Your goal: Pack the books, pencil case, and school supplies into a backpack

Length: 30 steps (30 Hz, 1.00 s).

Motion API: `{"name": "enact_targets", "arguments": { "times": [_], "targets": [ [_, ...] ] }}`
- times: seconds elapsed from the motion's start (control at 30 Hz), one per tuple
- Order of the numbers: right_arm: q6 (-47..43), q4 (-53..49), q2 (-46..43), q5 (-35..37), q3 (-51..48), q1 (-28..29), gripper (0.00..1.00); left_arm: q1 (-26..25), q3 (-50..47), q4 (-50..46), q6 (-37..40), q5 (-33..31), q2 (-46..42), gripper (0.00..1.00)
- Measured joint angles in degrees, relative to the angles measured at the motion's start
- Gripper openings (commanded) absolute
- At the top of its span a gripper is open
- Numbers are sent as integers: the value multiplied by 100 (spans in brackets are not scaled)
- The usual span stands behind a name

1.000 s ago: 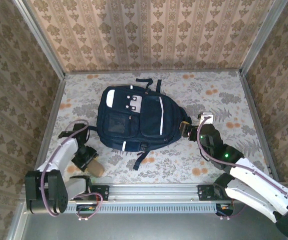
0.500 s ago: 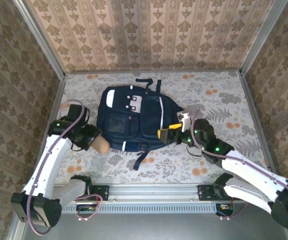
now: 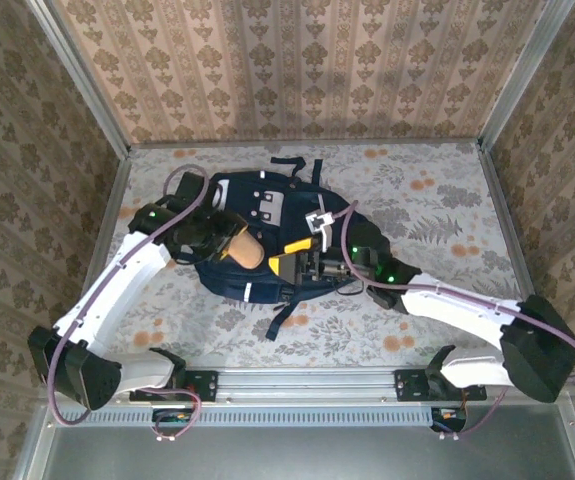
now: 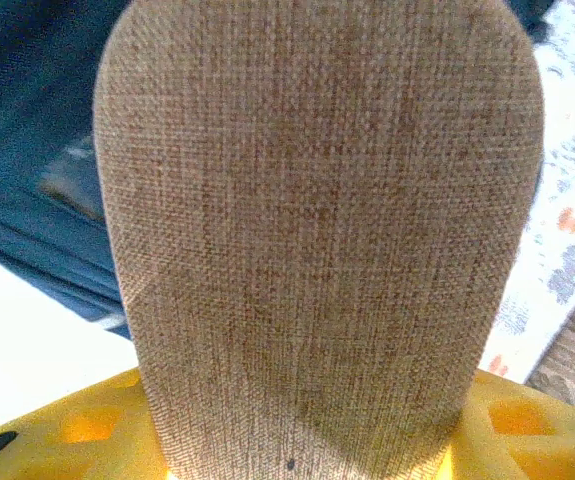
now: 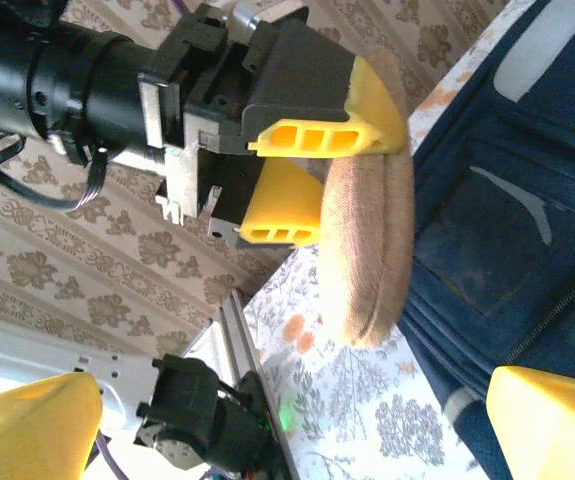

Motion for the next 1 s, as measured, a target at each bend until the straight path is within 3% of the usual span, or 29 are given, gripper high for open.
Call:
{"name": "enact_targets", "arguments": {
  "times": [0.3, 0.6, 0.87, 1.0],
  "targets": [
    [192, 339, 1141, 155, 516, 74, 99, -98, -164, 389, -321, 105, -260, 46],
    [498, 730, 1884, 87, 1178, 299, 86, -111, -439, 678, -507, 208, -396, 47],
    [763, 872, 2159, 146, 1314, 289, 53, -109, -542, 844, -573, 271, -420, 49],
    [874, 894, 2260, 162, 1314, 254, 41, -101, -608, 883, -599, 262, -424, 63]
  ]
}}
